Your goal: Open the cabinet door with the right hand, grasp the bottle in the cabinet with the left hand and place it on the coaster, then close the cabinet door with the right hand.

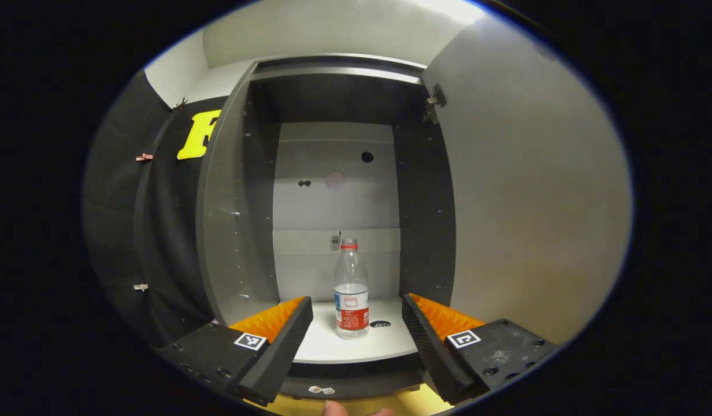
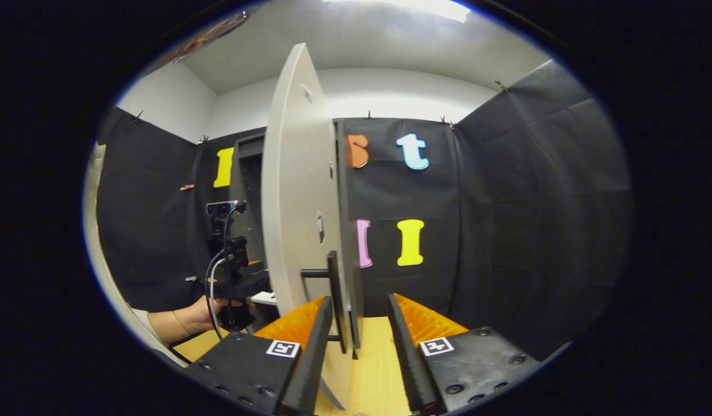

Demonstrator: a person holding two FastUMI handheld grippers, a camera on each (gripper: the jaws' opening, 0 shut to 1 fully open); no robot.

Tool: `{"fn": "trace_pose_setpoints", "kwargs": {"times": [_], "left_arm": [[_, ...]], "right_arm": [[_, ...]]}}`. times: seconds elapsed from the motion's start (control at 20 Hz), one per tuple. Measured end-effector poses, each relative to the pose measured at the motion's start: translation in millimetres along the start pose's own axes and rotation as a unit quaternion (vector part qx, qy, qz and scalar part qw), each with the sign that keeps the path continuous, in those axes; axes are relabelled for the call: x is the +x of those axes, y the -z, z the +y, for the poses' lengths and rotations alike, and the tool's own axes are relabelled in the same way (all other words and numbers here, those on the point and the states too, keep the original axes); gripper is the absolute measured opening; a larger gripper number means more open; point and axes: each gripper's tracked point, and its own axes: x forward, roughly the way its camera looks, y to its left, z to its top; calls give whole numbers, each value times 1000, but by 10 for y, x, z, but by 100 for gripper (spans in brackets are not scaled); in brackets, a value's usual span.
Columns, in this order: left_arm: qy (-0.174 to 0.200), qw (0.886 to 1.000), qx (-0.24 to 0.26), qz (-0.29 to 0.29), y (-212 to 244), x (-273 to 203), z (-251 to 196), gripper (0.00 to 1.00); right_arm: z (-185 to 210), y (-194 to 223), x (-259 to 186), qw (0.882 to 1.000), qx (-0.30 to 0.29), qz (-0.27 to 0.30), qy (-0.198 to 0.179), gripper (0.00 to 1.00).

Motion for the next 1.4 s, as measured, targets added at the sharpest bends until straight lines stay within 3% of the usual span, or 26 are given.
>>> {"fn": "trace_pose_setpoints", "kwargs": {"times": [0.1,0.15,0.2,0.25,0.3,0.45,0.95,1.15,1.2,1.25,1.4], "left_arm": [[1,1000,-1,5,88,164,-26,99],[5,1000,1,7,134,268,-58,98],[7,1000,4,9,163,353,-66,98],[6,1000,7,11,217,456,-59,98],[4,1000,8,14,268,544,-63,99],[-4,1000,4,23,418,771,-41,98],[-30,999,25,32,674,1518,90,97],[-36,999,5,31,695,1655,152,97],[-38,999,1,30,708,1692,165,93],[-32,999,0,31,715,1701,165,77],[-27,999,-5,27,651,1570,193,75]], "right_arm": [[-234,62,83,999,-4,1,44,100],[-336,27,35,998,-12,-4,61,91],[-412,-16,76,997,-18,-16,71,100],[-454,-38,84,996,-21,-26,79,90],[-506,-37,126,996,-24,-32,84,97],[-657,47,203,994,-31,-27,100,100],[-936,199,489,994,-27,-10,103,97],[-967,242,525,994,-28,-4,104,98],[-972,250,525,994,-30,-3,105,97],[-970,255,532,994,-32,-2,105,97],[-958,228,533,994,-32,-8,105,97]]}}
